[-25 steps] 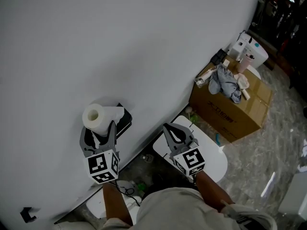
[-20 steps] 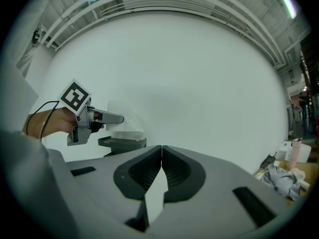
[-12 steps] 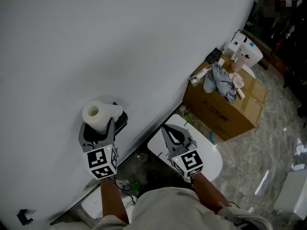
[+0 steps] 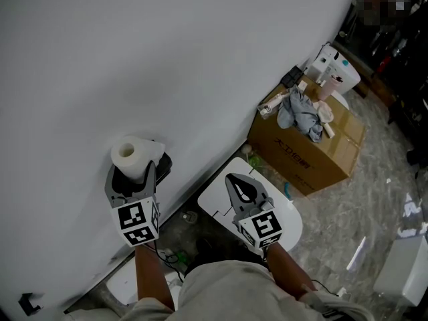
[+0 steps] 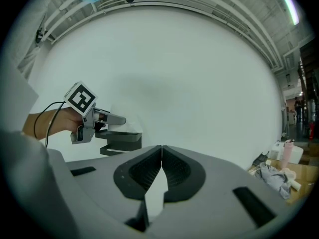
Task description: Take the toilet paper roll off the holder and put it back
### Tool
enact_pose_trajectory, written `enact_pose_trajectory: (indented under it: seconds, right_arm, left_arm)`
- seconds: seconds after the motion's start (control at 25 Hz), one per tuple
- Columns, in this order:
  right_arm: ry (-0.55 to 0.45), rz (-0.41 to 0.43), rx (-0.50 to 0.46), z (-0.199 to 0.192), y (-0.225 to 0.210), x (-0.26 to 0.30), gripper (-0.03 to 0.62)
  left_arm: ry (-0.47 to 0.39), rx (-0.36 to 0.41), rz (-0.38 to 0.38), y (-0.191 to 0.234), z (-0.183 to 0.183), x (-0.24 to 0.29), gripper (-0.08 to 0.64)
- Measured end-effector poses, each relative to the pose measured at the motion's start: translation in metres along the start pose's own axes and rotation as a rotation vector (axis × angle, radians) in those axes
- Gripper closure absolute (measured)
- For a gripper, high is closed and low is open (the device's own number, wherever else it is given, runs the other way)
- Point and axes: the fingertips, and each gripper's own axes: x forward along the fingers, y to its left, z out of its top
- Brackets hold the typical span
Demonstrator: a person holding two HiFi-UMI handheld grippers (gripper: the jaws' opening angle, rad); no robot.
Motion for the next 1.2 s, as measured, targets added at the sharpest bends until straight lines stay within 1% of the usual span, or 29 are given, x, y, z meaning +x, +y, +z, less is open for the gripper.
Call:
enact_pose_trajectory:
  seconds: [0.12, 0.32, 0.48, 1.0, 1.2]
  right_arm:
    - [0.000, 0.004, -0.001, 0.001, 0.001, 0.001, 0.588]
    - [0.005, 0.008, 0.003, -0.003, -0.001, 0.001, 0.588]
    - [0.008, 0.008, 0.008, -0.003, -0.002, 0.000, 0.588]
    - [-0.001, 0.000, 0.016, -0.003, -0.011, -0.010, 0.588]
    - [0.000, 0.000, 0.016, -0.004, -0.013, -0.013, 0.588]
  left_arm:
    - [0.012, 0.020, 0.008, -0.001, -0.002, 0.001, 0.178]
    - [0.043, 0.085, 0.021, -0.005, -0.008, 0.007, 0.179]
    - [0.055, 0.111, 0.034, -0.005, -0.009, 0.007, 0.178]
    - [0.092, 0.139, 0.080, -0.004, -0.014, 0.006, 0.178]
    - [0.099, 0.137, 0.092, -0.003, -0.015, 0.006, 0.178]
